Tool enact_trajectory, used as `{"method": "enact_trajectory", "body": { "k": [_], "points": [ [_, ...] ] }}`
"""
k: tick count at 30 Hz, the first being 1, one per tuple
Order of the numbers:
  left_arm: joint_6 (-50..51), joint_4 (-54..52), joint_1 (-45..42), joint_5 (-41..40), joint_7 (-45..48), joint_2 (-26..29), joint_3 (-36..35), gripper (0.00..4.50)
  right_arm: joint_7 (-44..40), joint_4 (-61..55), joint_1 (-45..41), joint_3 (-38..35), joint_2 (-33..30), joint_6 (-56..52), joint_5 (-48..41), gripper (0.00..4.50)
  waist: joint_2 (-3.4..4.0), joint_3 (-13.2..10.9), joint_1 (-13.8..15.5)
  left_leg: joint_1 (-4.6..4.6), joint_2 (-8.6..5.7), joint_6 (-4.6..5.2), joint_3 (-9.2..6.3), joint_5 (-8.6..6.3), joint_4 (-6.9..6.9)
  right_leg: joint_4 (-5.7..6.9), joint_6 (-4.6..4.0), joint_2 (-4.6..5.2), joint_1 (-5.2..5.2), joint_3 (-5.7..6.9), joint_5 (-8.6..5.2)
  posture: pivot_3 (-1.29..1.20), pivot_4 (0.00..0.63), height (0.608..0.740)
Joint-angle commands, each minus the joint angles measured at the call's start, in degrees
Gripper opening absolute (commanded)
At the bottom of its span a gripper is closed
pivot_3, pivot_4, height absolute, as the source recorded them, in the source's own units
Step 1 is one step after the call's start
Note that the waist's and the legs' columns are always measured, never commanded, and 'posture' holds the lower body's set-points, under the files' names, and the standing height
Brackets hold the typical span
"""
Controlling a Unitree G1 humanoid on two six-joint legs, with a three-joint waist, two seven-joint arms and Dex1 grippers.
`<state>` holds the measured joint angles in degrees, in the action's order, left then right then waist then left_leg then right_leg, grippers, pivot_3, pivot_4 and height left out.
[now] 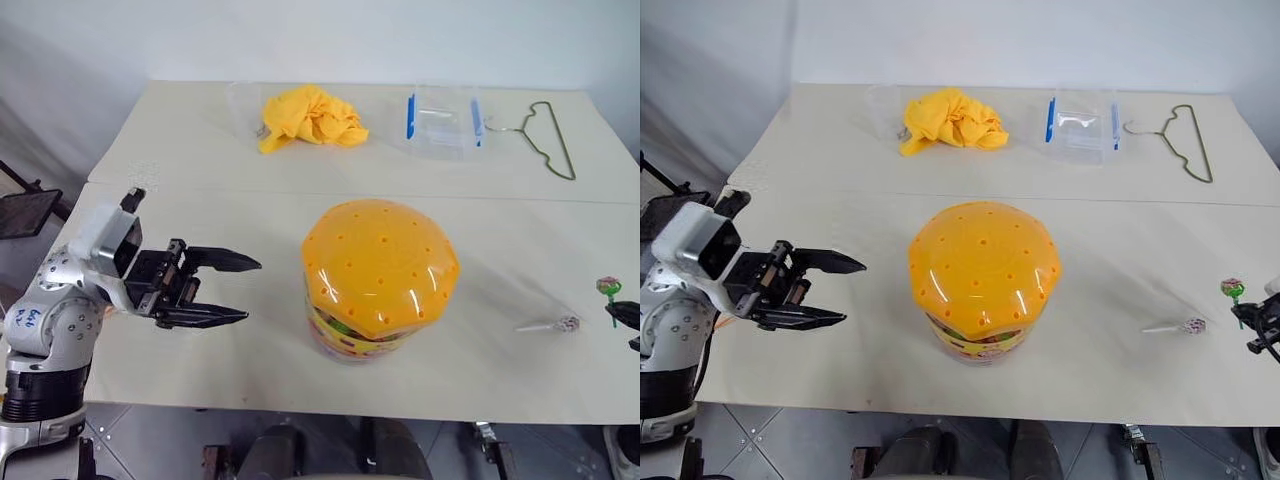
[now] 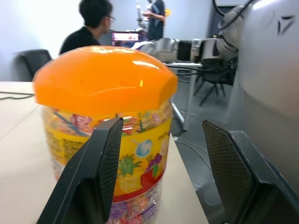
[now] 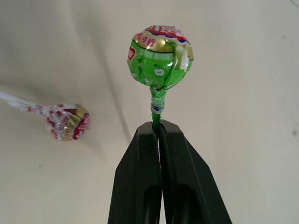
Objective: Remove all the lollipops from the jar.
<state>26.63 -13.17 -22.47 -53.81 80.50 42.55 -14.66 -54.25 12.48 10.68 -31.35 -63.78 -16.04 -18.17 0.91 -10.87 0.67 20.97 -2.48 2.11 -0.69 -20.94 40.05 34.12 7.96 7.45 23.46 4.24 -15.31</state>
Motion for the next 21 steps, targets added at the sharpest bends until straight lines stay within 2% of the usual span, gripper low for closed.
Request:
{"method": "enact_trajectory", "body": {
  "k": [1,4,5,8,13,15,18,21],
  "points": [
    [3.1,-3.4,-2.8,-6.9,-5.0,-0.7,-3.4,2.9,-2.3,1.4,0.8,-1.2,0.3,1.7,0.3,0.04,0.0,0.0,0.5,0.0,-0.02,0.0,-0.05,0.0,0.02,0.0,0.01,0.01,-0.02,0.0,0.0,0.0,0.15,0.74],
    [5.2,-4.2,-2.3,-8.9,-6.1,-0.4,-3.7,2.9,-3.9,1.8,1.0,-1.3,0.9,1.6,-0.1,0.04,0.03,0.0,0.7,0.0,-0.06,0.0,-0.09,0.0,0.02,0.0,0.03,0.05,-0.03,0.0,0.01,0.0,0.15,0.74],
    [5.5,-4.3,-1.7,-8.7,-5.7,0.1,-3.6,2.9,-4.8,1.7,1.4,-1.2,1.0,1.4,-0.4,0.25,0.03,0.0,0.7,0.0,-0.06,0.0,-0.08,0.0,0.02,-0.01,0.02,0.04,-0.03,0.0,0.01,0.0,0.15,0.74],
    [5.5,-3.4,0.1,-6.8,-3.8,1.5,-3.4,2.9,-5.9,1.6,2.4,-1.5,1.3,1.4,-0.1,1.0,0.04,0.0,0.6,0.01,-0.05,0.0,-0.06,0.0,0.0,-0.02,0.02,-0.01,-0.02,0.04,0.01,0.0,0.15,0.74],
    [3.5,0.5,0.5,-2.7,-2.7,3.0,-3.4,2.9,-8.1,0.3,2.4,-4.9,1.7,1.7,-2.3,2.74,0.05,0.0,0.7,0.0,-0.06,0.0,-0.03,0.0,0.02,-0.02,0.03,-0.01,-0.03,0.02,0.02,0.0,0.15,0.74],
    [2.7,2.6,0.9,-0.1,-3.3,3.8,-3.5,2.9,-12.4,-2.8,1.7,-8.4,3.5,4.1,-7.3,3.42,0.06,0.0,0.6,-0.01,-0.06,0.0,-0.02,0.0,0.01,-0.02,0.03,-0.02,-0.02,0.02,0.02,0.0,0.15,0.74],
    [-0.7,6.3,3.1,7.0,-4.4,5.9,-2.8,2.9,-22.1,-9.9,0.0,-14.2,8.6,6.8,-19.4,4.45,0.06,0.0,0.6,-0.01,0.01,-0.03,-0.05,-0.01,-0.03,-0.06,0.03,-0.11,-0.03,0.05,0.02,0.0,0.15,0.74],
    [-5.7,10.7,4.1,9.9,-3.6,4.9,-4.2,2.9,-22.2,-16.9,-0.7,-15.4,9.7,2.1,-25.4,4.45,0.08,0.0,0.6,-0.03,0.04,-0.05,-0.05,-0.03,-0.04,-0.09,0.04,-0.13,-0.05,0.05,0.02,0.0,0.15,0.74]
  ]
}}
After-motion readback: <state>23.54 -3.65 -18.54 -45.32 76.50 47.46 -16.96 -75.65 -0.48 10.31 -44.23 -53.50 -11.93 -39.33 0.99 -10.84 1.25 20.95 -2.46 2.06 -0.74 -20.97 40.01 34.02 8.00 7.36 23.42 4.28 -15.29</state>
